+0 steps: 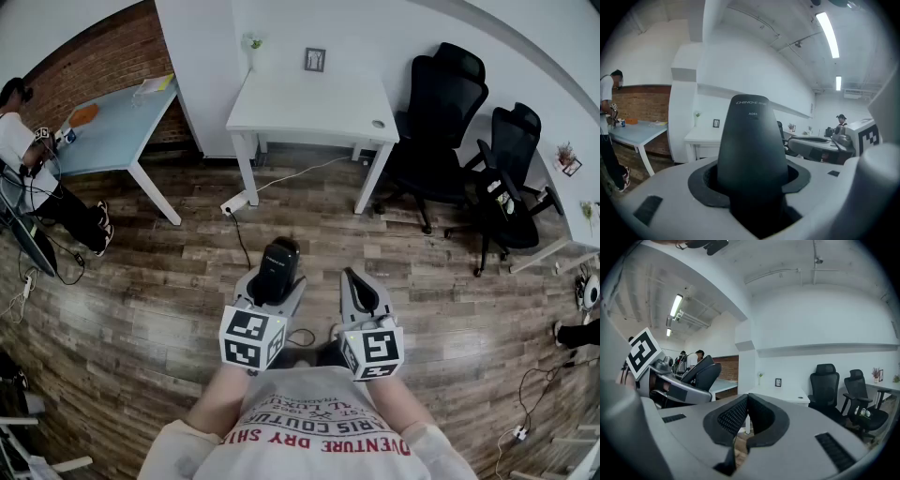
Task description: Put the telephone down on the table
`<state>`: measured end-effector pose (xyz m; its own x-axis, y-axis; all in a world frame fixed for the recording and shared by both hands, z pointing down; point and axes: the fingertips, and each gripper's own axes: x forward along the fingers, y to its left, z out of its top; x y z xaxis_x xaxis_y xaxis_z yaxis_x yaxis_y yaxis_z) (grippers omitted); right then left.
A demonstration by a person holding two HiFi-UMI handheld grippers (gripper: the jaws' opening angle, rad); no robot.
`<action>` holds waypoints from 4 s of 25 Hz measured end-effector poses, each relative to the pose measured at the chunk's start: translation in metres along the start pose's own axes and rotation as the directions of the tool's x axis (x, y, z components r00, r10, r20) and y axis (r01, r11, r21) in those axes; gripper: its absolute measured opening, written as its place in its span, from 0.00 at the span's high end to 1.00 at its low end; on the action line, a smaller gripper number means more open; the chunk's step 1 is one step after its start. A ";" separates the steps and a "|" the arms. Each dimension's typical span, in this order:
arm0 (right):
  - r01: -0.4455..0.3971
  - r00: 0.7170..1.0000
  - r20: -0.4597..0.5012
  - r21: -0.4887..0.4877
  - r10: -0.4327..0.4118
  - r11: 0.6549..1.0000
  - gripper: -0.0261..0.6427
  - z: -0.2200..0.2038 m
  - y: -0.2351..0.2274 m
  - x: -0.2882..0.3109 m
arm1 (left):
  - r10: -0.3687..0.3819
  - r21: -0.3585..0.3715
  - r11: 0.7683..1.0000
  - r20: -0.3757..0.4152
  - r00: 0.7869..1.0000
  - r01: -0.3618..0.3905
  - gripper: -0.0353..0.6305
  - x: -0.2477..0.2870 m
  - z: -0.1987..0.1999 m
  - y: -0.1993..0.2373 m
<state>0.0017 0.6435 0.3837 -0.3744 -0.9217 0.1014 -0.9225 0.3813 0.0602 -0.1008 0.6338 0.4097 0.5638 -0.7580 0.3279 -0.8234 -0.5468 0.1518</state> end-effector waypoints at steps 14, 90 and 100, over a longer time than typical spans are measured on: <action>0.009 1.000 0.013 0.032 -0.009 0.999 0.92 0.000 -0.002 -0.002 | 0.002 -0.033 0.999 0.018 1.000 -0.001 0.52 -0.001 0.000 0.005; -0.038 0.997 -0.067 0.086 0.044 0.996 0.92 0.021 -0.263 0.674 | -0.021 -0.060 0.998 -0.079 0.997 0.017 0.52 0.540 0.226 0.402; -0.018 0.996 -0.082 0.075 0.024 0.997 0.92 0.013 -0.316 0.736 | -0.023 -0.077 0.997 -0.107 0.994 0.015 0.52 0.615 0.239 0.433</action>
<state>0.0166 -0.1564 0.4265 -0.3877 -0.9033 0.1837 -0.9200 0.3915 -0.0164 -0.0950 -0.1543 0.4546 0.5727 -0.7026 0.4224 -0.8173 -0.5292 0.2279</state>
